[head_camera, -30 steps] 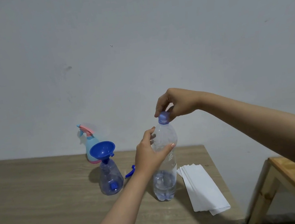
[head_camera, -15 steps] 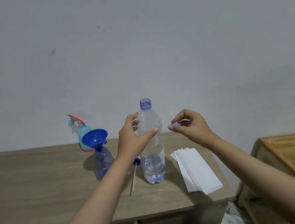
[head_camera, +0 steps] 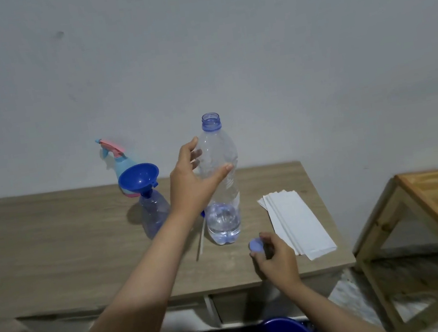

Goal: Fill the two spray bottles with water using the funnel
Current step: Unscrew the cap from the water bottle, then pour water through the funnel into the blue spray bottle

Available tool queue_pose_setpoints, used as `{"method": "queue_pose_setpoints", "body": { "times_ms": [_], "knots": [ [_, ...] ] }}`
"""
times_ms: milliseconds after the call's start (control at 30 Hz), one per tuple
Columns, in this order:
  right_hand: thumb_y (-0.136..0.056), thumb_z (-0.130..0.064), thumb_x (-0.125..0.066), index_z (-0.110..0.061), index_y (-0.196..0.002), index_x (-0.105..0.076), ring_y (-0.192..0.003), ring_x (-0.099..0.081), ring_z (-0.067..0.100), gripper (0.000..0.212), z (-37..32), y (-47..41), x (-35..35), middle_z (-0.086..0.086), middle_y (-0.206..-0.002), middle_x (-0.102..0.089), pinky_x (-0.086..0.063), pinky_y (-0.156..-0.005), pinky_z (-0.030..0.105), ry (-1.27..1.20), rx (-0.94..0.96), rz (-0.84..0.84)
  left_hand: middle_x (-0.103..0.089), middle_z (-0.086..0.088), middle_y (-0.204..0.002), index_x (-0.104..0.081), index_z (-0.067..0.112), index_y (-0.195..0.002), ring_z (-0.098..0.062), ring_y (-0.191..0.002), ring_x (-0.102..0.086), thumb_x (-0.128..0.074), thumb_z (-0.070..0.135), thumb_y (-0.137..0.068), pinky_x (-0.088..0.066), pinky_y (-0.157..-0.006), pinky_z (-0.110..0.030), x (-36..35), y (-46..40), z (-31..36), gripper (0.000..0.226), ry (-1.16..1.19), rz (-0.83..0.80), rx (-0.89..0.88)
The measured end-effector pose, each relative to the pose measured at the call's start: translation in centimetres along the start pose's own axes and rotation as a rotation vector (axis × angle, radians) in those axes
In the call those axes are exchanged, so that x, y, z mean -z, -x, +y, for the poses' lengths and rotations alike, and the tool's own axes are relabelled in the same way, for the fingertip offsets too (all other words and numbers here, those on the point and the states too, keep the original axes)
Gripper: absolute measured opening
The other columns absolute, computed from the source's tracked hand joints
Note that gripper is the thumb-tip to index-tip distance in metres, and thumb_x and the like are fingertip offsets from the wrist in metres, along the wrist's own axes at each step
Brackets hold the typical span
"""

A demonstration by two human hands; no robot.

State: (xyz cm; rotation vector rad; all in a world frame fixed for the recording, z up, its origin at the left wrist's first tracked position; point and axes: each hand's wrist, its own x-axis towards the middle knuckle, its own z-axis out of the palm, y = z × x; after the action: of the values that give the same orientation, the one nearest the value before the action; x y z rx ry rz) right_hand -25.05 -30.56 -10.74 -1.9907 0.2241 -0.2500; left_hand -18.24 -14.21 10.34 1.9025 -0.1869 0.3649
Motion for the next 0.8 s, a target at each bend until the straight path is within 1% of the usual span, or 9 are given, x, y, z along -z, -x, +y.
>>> {"method": "queue_pose_setpoints", "body": {
  "times_ms": [100,133,233,367,467,533,633,700,800],
  "knots": [
    [-0.077,-0.019,-0.077,-0.013,-0.122,-0.055,-0.106,-0.058,0.004,0.051,-2.0,-0.2,0.2,-0.004,-0.116,-0.061,-0.042,-0.086,0.002,-0.062,0.051,0.049,-0.053,0.002,-0.134,-0.038,0.029,-0.137,-0.011,-0.120,-0.051,-0.082,0.037,-0.067,-0.044,-0.100,-0.029,0.0,-0.2,0.1,0.083,-0.007,-0.011,0.016],
    [-0.076,-0.018,-0.078,-0.011,-0.123,-0.054,-0.107,-0.057,0.004,0.053,-3.1,-0.5,0.2,-0.003,-0.117,-0.060,-0.039,-0.086,0.000,-0.063,0.107,0.072,-0.051,0.002,-0.137,-0.035,0.028,-0.140,-0.011,-0.123,-0.049,-0.081,0.038,-0.067,-0.042,-0.102,-0.029,0.0,-0.1,0.1,0.086,-0.006,-0.025,0.025],
    [-0.072,-0.026,-0.082,-0.019,-0.129,-0.044,-0.118,-0.052,0.006,0.069,-7.6,-2.4,0.0,-0.003,-0.125,-0.054,-0.038,-0.097,0.008,-0.122,0.293,0.118,-0.041,-0.002,-0.146,-0.023,0.027,-0.146,-0.010,-0.133,-0.040,-0.076,0.046,-0.068,-0.034,-0.106,-0.026,1.0,0.3,0.2,0.096,-0.004,-0.058,0.048],
    [-0.061,-0.040,-0.087,-0.022,-0.142,-0.023,-0.128,-0.045,0.012,0.105,-13.8,-5.7,-1.1,0.003,-0.138,-0.042,-0.038,-0.103,0.018,-0.191,0.497,0.211,-0.035,0.010,-0.146,-0.028,0.026,-0.143,-0.008,-0.136,-0.032,-0.072,0.054,-0.068,-0.030,-0.113,-0.040,4.6,0.3,-0.4,0.092,-0.122,0.039,-0.040],
    [-0.053,-0.037,-0.091,-0.031,-0.144,-0.012,-0.128,-0.046,0.017,0.121,-16.3,-7.5,-2.2,0.011,-0.144,-0.036,-0.038,-0.101,0.012,-0.178,0.564,0.254,-0.036,0.014,-0.140,-0.034,0.022,-0.140,-0.011,-0.134,-0.031,-0.073,0.047,-0.072,-0.031,-0.112,-0.044,8.3,-0.5,-2.4,0.082,-0.228,0.135,-0.097],
    [-0.053,-0.035,-0.091,-0.036,-0.144,-0.008,-0.117,-0.054,0.017,0.124,-16.9,-8.3,-3.0,0.012,-0.139,-0.040,-0.045,-0.094,0.012,-0.123,0.596,0.289,-0.036,0.009,-0.143,-0.033,0.022,-0.140,-0.013,-0.133,-0.033,-0.074,0.051,-0.070,-0.035,-0.109,-0.044,10.4,-1.3,-4.3,0.086,-0.273,0.142,-0.059],
    [-0.060,-0.028,-0.090,-0.038,-0.146,-0.010,-0.096,-0.062,0.021,0.117,-17.7,-9.1,-3.8,0.011,-0.125,-0.048,-0.055,-0.082,0.024,-0.074,0.612,0.327,-0.032,0.002,-0.145,-0.027,0.023,-0.143,-0.018,-0.134,-0.033,-0.075,0.057,-0.065,-0.038,-0.107,-0.044,12.6,-2.5,-7.1,0.098,-0.296,0.070,0.054],
    [-0.063,-0.023,-0.088,-0.040,-0.147,-0.011,-0.094,-0.062,0.023,0.115,-18.4,-9.4,-3.9,0.011,-0.122,-0.047,-0.054,-0.080,0.023,-0.028,0.667,0.304,-0.029,-0.002,-0.148,-0.024,0.019,-0.145,-0.020,-0.136,-0.031,-0.076,0.057,-0.064,-0.035,-0.108,-0.041,13.3,-3.1,-8.4,0.104,-0.272,0.016,0.107],
    [-0.064,-0.017,-0.088,-0.034,-0.148,-0.015,-0.103,-0.057,0.016,0.112,-20.7,-9.1,-3.2,0.008,-0.121,-0.045,-0.054,-0.081,0.022,0.054,0.762,0.257,-0.027,-0.003,-0.151,-0.021,0.017,-0.147,-0.020,-0.138,-0.030,-0.077,0.055,-0.064,-0.034,-0.110,-0.039,13.9,-4.0,-9.7,0.107,-0.221,-0.052,0.144]
  ]
}}
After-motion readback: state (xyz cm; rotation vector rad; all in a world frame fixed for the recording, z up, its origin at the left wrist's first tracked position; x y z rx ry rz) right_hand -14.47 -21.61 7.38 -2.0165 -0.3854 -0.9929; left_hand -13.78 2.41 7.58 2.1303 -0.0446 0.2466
